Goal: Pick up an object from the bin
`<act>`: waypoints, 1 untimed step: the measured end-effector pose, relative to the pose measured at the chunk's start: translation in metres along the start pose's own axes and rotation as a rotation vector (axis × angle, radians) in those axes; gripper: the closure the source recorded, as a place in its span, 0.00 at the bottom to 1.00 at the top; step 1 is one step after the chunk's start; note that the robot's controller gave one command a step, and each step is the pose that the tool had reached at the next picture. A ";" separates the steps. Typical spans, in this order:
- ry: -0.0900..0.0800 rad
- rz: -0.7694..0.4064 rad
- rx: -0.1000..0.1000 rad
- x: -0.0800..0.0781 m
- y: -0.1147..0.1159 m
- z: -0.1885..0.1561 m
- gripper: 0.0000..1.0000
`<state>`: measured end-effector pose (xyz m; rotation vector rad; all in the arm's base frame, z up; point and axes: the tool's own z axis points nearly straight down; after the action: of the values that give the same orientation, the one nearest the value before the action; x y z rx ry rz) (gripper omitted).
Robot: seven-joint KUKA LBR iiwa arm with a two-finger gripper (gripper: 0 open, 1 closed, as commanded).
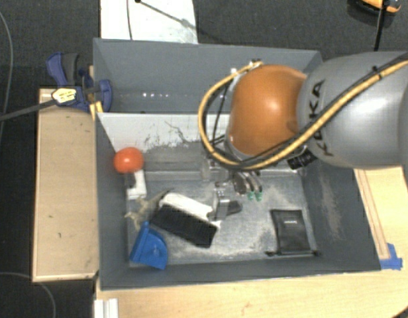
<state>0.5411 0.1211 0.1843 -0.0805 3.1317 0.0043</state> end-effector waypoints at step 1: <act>0.005 -0.103 0.001 0.008 0.001 0.062 0.00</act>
Offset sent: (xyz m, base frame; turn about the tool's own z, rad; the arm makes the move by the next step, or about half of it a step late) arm -0.0122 0.0083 -0.1128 -0.1473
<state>0.5331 0.1223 0.1224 -0.2426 3.1284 0.0022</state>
